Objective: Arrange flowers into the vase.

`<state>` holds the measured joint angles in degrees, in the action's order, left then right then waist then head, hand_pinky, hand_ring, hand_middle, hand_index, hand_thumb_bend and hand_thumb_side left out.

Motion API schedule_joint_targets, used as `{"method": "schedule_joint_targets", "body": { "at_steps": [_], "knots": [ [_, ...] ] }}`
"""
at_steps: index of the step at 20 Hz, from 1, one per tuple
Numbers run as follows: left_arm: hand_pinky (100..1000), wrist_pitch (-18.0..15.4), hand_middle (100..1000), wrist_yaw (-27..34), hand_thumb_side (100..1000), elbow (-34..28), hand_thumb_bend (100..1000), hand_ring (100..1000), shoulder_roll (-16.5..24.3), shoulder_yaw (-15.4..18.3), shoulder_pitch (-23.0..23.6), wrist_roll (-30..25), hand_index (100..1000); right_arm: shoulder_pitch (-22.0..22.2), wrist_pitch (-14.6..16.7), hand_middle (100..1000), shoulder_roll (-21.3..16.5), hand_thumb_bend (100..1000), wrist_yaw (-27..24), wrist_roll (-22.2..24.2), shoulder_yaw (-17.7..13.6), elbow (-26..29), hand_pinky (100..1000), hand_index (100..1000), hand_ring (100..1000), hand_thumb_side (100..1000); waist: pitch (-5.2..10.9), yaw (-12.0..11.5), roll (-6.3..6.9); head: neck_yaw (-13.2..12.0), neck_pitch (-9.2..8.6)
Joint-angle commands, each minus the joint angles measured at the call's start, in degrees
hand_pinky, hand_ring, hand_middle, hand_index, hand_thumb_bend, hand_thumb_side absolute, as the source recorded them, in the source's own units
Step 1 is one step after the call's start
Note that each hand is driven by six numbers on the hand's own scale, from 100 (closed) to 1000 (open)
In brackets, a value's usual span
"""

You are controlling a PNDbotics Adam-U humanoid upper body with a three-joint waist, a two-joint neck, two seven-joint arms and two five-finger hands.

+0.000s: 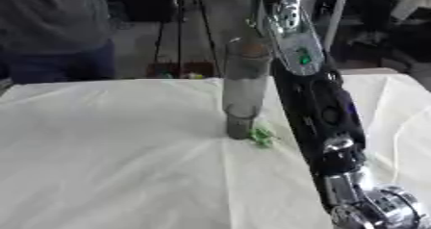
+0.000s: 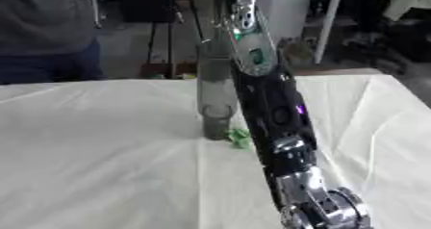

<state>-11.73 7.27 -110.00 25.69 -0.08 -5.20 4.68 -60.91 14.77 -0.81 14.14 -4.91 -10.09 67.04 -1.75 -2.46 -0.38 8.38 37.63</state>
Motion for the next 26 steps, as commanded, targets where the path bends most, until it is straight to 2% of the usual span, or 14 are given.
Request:
{"method": "schedule_joint_targets", "body": {
  "at_steps": [1,13,26],
  "knots": [
    [803,-0.14,759,0.08,762,-0.61,474,794,0.59,0.36,-0.96,-0.15,745,-0.69,0.23,100,-0.86,100,0.93,0.42,-0.66,-0.06,100,100,100,902,0.4,-0.11,0.46,0.03,-0.8],
    [804,-0.24,759,0.26,763,-0.79,473,793,0.13,0.08,-1.41,-0.4,745,-1.92,3.68,100,-0.97,100,4.84,0.58,-3.53,-1.15,100,100,100,900,-0.2,-1.09,1.39,0.95,-1.7],
    [804,-0.23,758,0.6,764,-0.87,472,793,-0.36,-0.27,-1.95,-0.81,745,-2.74,2.22,100,-0.73,100,9.43,-0.67,-6.82,-3.94,100,100,100,940,-0.67,-2.16,1.97,1.89,-2.26]
  ]
}}
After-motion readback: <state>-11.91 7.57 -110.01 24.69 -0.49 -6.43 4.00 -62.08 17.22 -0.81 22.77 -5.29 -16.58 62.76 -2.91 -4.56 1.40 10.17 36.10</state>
